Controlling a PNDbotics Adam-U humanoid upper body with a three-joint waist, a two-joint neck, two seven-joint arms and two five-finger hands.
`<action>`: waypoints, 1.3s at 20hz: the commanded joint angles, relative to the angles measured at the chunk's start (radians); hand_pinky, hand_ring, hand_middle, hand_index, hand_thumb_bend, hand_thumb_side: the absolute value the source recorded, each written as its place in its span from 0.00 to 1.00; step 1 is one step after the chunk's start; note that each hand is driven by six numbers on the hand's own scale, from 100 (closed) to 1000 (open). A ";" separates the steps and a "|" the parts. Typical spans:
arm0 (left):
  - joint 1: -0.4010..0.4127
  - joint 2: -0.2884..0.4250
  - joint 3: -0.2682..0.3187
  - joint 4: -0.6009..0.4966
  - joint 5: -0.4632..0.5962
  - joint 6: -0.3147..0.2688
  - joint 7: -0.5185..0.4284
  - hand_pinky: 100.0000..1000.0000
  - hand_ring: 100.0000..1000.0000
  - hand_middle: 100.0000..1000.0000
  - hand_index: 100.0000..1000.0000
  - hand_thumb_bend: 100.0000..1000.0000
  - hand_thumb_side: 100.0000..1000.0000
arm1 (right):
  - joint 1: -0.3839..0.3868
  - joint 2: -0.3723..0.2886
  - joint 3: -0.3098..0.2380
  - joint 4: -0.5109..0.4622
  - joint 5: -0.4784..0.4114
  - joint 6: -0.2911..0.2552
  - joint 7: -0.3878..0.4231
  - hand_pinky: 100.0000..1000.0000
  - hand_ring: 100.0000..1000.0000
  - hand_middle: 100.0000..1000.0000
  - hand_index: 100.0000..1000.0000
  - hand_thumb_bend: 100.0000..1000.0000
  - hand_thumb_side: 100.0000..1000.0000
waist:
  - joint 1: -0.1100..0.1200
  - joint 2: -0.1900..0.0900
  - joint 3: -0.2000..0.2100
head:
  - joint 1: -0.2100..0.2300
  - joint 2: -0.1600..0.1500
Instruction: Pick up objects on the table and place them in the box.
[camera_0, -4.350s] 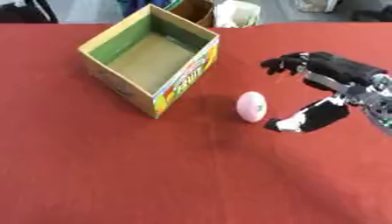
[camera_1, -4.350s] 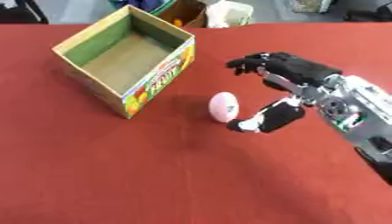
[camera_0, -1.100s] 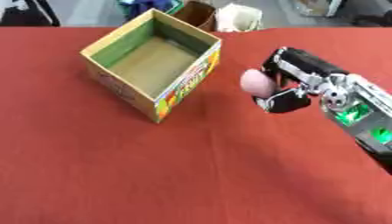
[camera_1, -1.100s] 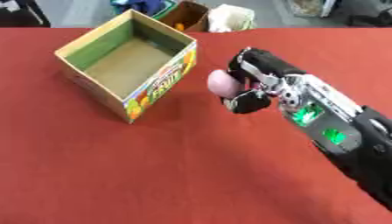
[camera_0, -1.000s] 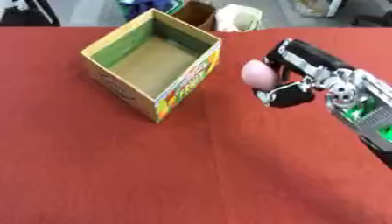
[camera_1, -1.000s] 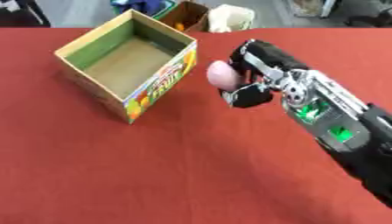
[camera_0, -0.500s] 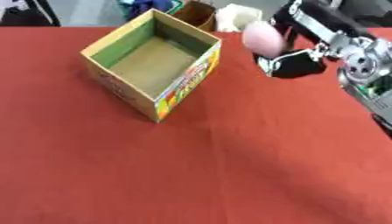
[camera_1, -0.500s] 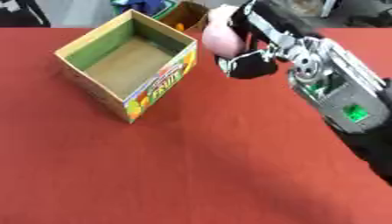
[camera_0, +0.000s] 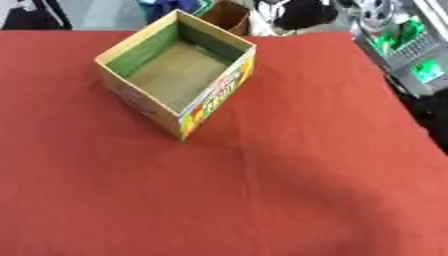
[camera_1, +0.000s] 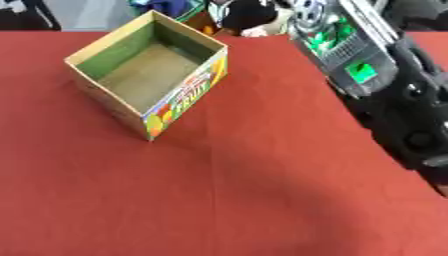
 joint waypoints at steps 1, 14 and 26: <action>-0.005 0.003 -0.005 -0.020 0.008 -0.001 -0.008 0.31 0.22 0.27 0.43 0.00 0.42 | -0.070 0.056 0.009 0.114 0.051 -0.005 -0.034 0.37 0.47 0.26 0.41 0.00 0.00 | 0.002 -0.010 0.009 | -0.014 -0.017; -0.023 -0.007 -0.021 -0.020 0.027 -0.003 -0.025 0.32 0.22 0.27 0.43 0.00 0.42 | -0.177 0.210 -0.008 0.390 0.146 -0.029 -0.155 0.35 0.45 0.26 0.41 0.00 0.00 | -0.004 0.034 0.081 | -0.097 -0.051; -0.034 -0.017 -0.028 -0.020 0.042 -0.005 -0.040 0.32 0.22 0.27 0.43 0.00 0.42 | -0.197 0.327 0.018 0.658 0.299 -0.085 -0.269 0.37 0.47 0.30 0.47 0.00 0.00 | -0.011 0.065 0.122 | -0.140 -0.081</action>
